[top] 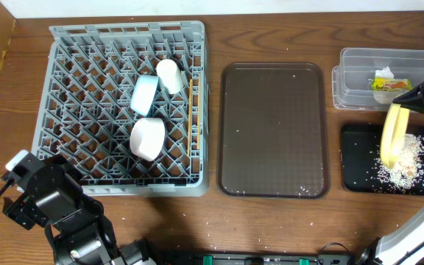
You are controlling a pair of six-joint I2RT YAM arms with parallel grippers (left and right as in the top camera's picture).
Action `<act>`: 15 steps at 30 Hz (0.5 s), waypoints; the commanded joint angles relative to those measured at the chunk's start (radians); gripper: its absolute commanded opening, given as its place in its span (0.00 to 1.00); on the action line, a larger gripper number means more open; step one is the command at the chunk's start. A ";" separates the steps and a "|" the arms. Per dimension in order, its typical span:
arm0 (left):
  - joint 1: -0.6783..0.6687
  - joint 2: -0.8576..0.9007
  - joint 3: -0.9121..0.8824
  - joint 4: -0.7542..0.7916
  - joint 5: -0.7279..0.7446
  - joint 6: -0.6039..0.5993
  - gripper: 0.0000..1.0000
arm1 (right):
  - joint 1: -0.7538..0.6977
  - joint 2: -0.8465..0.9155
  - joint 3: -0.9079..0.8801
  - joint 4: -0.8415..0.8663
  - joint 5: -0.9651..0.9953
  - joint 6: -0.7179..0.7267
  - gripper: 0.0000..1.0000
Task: Sort waste into correct bins and load items into the dishwasher
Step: 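Tilt the yellow plate to dump rice scraps onto the black tray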
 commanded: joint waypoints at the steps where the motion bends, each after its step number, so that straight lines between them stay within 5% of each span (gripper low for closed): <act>1: 0.003 -0.002 0.023 -0.002 -0.012 0.006 0.94 | -0.013 -0.023 -0.006 0.032 -0.043 -0.036 0.01; 11: 0.003 -0.002 0.023 -0.002 -0.012 0.006 0.94 | -0.027 -0.023 -0.058 0.003 -0.097 -0.059 0.01; 15: 0.003 -0.002 0.023 -0.002 -0.012 0.006 0.94 | -0.043 -0.025 -0.145 -0.005 -0.231 -0.171 0.01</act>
